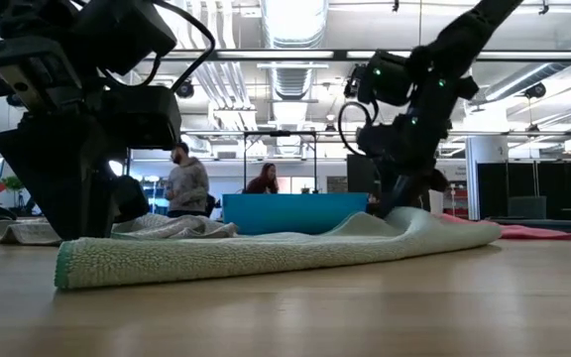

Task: Fold microfiber towels
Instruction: Fold the green microfiber cloth

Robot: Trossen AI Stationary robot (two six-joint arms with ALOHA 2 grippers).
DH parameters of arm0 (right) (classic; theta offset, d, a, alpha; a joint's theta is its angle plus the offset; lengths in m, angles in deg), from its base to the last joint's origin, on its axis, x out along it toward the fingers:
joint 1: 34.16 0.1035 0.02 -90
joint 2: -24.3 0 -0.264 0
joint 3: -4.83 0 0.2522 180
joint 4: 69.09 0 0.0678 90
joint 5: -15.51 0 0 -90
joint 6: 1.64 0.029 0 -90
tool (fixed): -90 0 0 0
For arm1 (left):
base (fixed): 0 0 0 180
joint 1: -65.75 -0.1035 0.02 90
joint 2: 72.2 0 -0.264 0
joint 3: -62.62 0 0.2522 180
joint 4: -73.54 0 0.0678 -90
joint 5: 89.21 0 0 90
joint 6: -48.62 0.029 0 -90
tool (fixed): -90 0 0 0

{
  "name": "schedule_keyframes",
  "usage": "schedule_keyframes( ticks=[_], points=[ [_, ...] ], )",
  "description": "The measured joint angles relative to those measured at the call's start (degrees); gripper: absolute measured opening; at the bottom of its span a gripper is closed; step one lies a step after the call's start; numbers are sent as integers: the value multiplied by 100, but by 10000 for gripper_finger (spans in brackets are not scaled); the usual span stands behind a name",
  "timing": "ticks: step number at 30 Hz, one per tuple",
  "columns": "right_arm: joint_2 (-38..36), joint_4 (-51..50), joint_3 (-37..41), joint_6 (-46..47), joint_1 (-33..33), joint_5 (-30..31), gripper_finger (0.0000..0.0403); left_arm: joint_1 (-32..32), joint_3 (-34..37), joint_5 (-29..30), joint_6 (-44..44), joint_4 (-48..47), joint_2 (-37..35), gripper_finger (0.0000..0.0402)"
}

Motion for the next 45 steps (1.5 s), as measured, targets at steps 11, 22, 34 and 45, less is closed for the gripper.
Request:
schedule_keyframes(
  ticks=[11,22,34,45],
  points=[
    [-148,-2016,-1172,-224,30,-2,145,9,76,-309,-743,92,0,123],
    [-309,-2294,-1075,754,1302,-564,125,46,-201,-941,-1285,110,-79,123],
    [-118,-1047,-383,1760,2068,-410,109,35,-777,1023,-704,111,-210,123],
    [395,-1024,-167,1934,2114,-410,109,35,-1010,2121,-411,251,-216,123]
  ],
)
